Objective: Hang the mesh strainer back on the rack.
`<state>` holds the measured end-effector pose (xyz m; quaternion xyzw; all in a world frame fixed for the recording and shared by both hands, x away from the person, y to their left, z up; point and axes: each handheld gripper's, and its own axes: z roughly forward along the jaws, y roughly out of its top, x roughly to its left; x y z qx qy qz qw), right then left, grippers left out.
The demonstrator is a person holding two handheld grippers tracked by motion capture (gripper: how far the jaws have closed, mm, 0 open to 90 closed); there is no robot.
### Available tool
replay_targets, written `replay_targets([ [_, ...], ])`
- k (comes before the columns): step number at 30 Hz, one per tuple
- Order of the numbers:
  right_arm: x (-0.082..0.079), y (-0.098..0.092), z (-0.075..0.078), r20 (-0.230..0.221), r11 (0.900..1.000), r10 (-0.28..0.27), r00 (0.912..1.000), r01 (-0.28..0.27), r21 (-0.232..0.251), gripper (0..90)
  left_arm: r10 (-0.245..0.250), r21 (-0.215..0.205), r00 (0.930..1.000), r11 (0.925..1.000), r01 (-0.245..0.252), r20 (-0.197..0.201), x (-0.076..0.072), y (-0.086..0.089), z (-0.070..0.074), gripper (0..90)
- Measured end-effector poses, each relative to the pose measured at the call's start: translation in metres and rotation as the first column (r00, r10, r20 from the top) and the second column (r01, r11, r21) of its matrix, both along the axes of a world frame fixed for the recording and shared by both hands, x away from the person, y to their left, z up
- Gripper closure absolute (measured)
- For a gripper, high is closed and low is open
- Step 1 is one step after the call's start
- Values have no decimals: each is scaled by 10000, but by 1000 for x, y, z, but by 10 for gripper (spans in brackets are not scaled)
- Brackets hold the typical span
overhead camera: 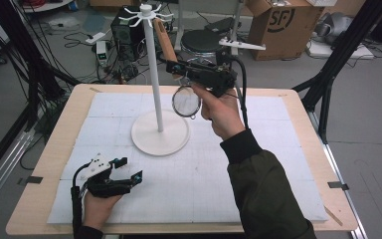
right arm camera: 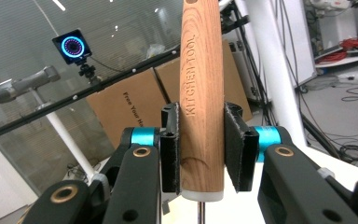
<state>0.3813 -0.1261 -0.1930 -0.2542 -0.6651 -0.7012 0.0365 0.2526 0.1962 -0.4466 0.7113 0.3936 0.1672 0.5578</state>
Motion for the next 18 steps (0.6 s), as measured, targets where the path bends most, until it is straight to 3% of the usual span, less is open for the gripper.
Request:
replay_targets([
  [10, 5, 12, -1, -65, 9991, -208, 9998, 205, -372, 705, -42, -3, 10000, 10000, 42, 17, 0, 1, 0, 203],
  [18, 15, 16, -4, -143, 9986, -408, 9991, 403, -336, 704, -58, -87, 10000, 9999, 58, 21, 0, 1, 0, 203],
])
